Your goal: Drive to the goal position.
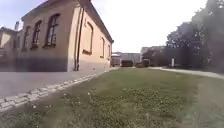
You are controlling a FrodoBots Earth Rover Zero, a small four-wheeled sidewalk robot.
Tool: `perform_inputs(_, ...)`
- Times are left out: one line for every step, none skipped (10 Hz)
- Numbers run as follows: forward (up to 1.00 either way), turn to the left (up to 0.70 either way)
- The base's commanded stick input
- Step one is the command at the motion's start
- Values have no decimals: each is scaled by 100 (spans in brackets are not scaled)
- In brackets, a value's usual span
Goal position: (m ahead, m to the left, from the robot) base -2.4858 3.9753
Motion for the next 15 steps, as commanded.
perform_inputs(70, -35)
perform_inputs(70, -35)
perform_inputs(70, -35)
perform_inputs(70, -35)
perform_inputs(70, -35)
perform_inputs(70, -35)
perform_inputs(70, -35)
perform_inputs(70, -35)
perform_inputs(70, -35)
perform_inputs(70, -35)
perform_inputs(70, -35)
perform_inputs(70, -35)
perform_inputs(70, -35)
perform_inputs(70, -35)
perform_inputs(70, -35)
